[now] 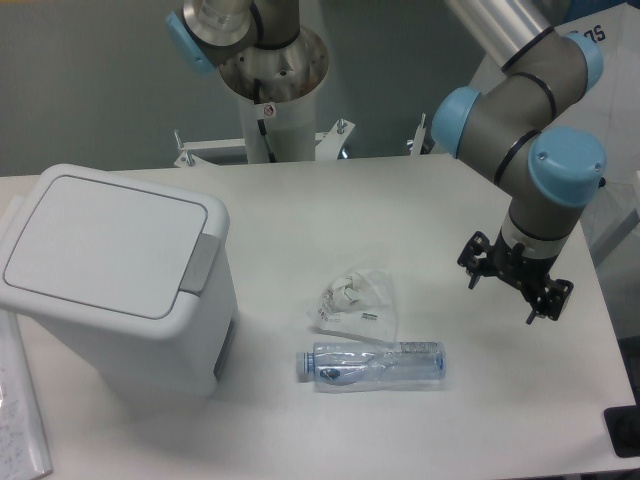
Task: Open the trash can
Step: 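Move the open gripper over the table toward the white trash can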
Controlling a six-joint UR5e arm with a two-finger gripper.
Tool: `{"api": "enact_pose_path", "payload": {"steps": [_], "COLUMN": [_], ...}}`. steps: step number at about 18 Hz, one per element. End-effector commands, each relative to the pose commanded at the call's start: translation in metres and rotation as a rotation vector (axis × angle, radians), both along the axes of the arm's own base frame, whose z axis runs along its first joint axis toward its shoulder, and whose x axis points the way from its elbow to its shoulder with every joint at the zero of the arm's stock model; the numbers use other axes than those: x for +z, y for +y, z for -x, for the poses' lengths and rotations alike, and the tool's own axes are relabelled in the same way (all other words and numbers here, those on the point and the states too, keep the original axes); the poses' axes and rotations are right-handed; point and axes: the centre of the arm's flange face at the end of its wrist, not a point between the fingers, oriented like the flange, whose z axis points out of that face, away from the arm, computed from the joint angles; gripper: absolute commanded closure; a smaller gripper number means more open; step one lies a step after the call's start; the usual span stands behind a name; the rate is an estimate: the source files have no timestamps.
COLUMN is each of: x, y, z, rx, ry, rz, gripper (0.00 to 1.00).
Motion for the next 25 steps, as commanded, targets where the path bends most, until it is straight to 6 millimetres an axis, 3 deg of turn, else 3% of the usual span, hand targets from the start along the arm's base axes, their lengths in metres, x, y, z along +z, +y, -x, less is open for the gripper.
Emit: {"api": "enact_pose_path", "payload": {"steps": [5, 8, 13, 17, 20, 24, 25], "x": [0.001, 0.009, 0.026, 0.057, 0.072, 0.091, 0.114], "y": [0.003, 0.018, 0.033, 0.054, 0.092, 0.113, 0.112], "z": [-0.002, -0.003, -0.013, -0.033, -0.056, -0.082, -0.092], "rx": [-0.001, -0.003, 0.187, 0.312, 0.373, 0.379, 0.387], "ry": [-0.008, -0.025, -0.05, -0.026, -0.028, -0.105, -0.123], "rz": [-0.022, -0.182, -0.244, -0.31, -0.356, -0.431, -0.482], "gripper": [0.0, 0.0, 0.0, 0.0, 0.0, 0.0, 0.0]}}
